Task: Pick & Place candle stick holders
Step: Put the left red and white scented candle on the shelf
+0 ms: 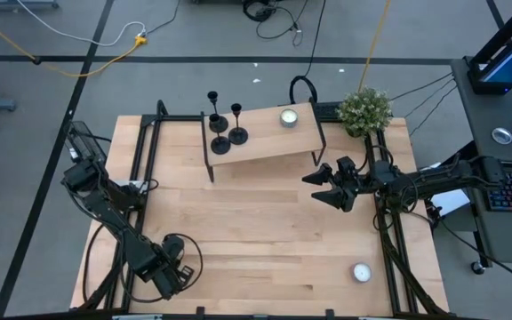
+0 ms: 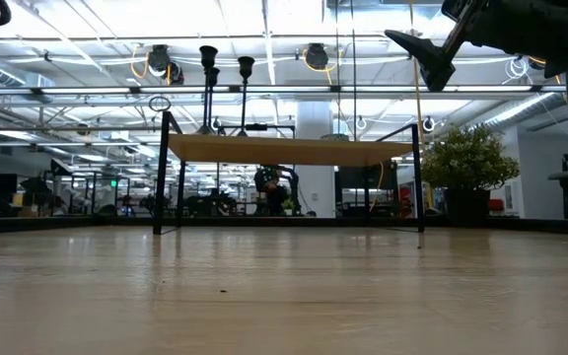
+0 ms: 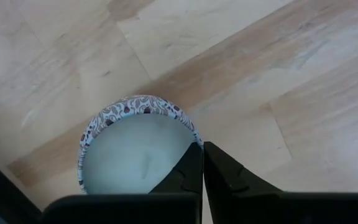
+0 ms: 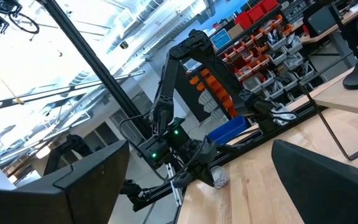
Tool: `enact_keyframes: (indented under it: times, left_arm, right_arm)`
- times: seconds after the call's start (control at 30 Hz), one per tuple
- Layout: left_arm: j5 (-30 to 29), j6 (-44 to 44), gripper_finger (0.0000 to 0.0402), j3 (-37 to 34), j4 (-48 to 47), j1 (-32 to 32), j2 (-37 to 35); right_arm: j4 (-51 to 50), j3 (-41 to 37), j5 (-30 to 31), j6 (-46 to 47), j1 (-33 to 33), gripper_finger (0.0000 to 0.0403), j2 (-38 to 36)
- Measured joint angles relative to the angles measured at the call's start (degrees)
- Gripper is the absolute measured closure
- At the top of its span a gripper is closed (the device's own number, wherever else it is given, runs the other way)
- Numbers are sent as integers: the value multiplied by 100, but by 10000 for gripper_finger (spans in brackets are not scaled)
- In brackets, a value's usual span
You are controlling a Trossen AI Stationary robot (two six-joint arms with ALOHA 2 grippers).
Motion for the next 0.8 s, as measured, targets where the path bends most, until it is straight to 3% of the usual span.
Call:
enact_keyframes:
  times: [0.3,0.8]
  left_arm:
    - [-148,730,400,606,-20,163,1]
    - [-1011,4946,401,2495,-56,1547,1]
  right_arm:
    - [-1,0,2,-1,0,18,2]
    - [281,8,781,-399,218,18,162]
